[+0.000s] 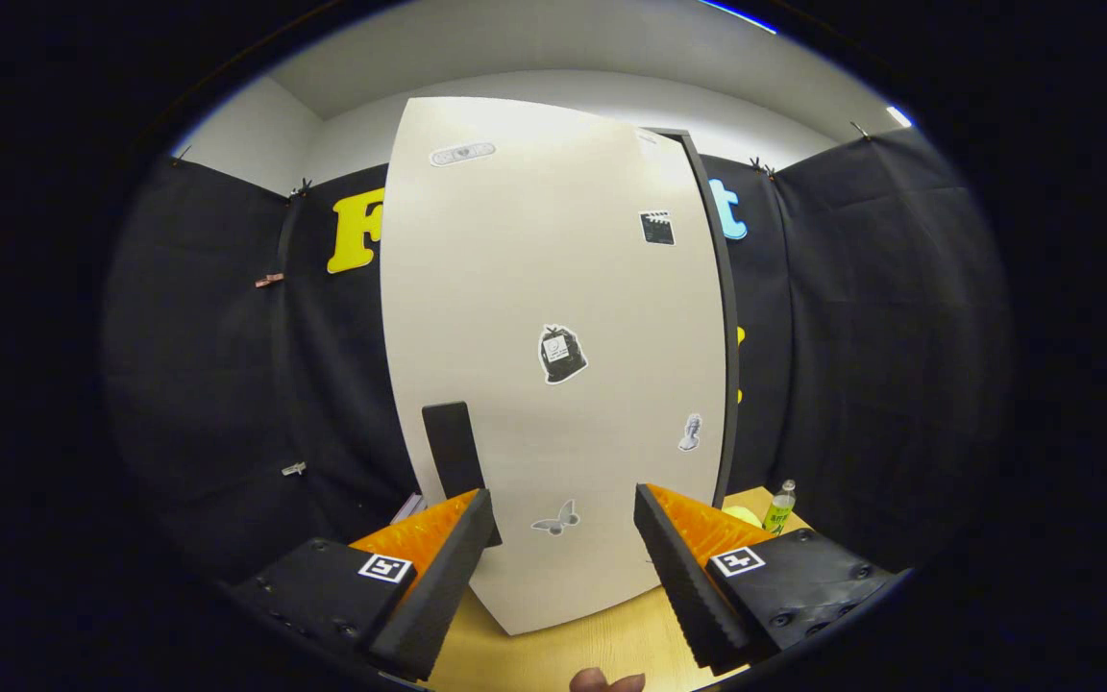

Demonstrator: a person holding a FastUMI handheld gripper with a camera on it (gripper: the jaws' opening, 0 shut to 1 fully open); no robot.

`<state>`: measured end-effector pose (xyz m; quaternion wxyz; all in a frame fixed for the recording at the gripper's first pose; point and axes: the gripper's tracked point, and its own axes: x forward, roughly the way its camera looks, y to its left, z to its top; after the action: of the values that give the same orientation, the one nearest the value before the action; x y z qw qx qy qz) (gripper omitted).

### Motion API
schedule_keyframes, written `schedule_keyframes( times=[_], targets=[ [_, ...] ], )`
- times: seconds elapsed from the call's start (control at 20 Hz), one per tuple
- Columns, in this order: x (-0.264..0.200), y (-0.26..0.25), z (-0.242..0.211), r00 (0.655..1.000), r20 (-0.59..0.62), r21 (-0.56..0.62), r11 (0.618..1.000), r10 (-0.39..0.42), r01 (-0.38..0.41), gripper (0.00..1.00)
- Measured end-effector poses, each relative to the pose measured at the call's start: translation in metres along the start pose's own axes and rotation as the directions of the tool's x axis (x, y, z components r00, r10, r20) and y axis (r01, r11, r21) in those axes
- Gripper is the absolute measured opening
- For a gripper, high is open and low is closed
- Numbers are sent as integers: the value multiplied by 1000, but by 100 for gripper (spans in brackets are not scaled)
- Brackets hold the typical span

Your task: Open the shoe cabinet door, grab the shoes and put them into the shoe cabinet, then close the shoe cabinet door.

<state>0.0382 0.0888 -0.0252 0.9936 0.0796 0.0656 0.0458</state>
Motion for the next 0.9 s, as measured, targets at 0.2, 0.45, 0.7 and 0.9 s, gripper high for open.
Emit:
schedule_keyframes(
  times=[0.2, 0.45, 0.7, 0.9],
  targets=[
    [5, 3, -2, 1000, -3, -3, 1000, 6, -6, 97],
    [7, -3, -7, 1000, -4, 6, 1000, -3, 3, 97],
    [10, -4, -7, 1000, -3, 1, 1000, -6, 6, 97],
    [13, -4, -10, 1000, -7, -9, 1000, -6, 6, 97]
  ],
)
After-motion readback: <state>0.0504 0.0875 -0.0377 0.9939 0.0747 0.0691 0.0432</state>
